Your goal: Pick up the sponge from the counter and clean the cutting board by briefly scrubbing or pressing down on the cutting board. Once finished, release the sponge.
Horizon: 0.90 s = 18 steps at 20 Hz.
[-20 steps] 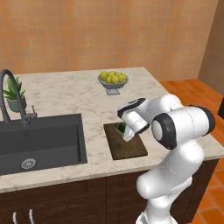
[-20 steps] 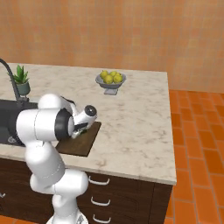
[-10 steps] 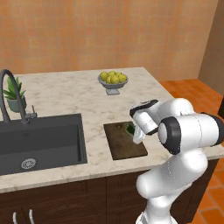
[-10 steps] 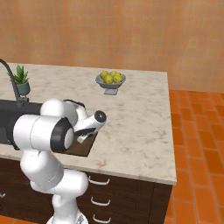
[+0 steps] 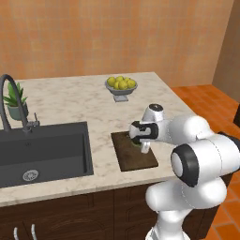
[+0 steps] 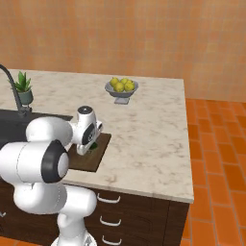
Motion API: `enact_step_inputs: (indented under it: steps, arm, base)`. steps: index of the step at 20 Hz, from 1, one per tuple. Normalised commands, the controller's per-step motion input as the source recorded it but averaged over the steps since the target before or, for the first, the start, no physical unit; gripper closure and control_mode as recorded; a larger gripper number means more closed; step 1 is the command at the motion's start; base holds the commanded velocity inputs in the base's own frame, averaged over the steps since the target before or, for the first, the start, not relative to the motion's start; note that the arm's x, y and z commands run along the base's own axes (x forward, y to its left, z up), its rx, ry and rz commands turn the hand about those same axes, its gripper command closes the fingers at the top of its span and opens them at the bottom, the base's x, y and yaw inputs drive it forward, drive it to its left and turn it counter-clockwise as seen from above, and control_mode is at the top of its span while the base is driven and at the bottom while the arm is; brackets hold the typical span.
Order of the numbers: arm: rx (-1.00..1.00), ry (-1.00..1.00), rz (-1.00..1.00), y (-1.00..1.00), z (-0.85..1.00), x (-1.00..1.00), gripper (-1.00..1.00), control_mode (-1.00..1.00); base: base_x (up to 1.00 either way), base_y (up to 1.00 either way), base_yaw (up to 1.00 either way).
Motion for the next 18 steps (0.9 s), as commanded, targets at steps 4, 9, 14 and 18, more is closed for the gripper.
enact_step_inputs:
  steps: [4, 9, 14, 18]
  arm:
    - [-0.04, 0.05, 0.11, -0.36, 0.87, 0.00, 1.00, -1.00]
    - [-0.31, -0.03, 0.16, 0.03, 0.04, -0.44, 1.00, -1.00]
    - [-0.28, 0.07, 0.22, -0.28, -0.01, -0.30, 1.00, -1.00]
    - [-0.01, 0.08, 0.26, -0.15, -0.25, -0.14, 1.00, -1.00]
  base:
    - [0.00, 0.00, 0.00]
    - [0.00, 0.00, 0.00]
    - [0.00, 0.00, 0.00]
    - [0.00, 0.00, 0.00]
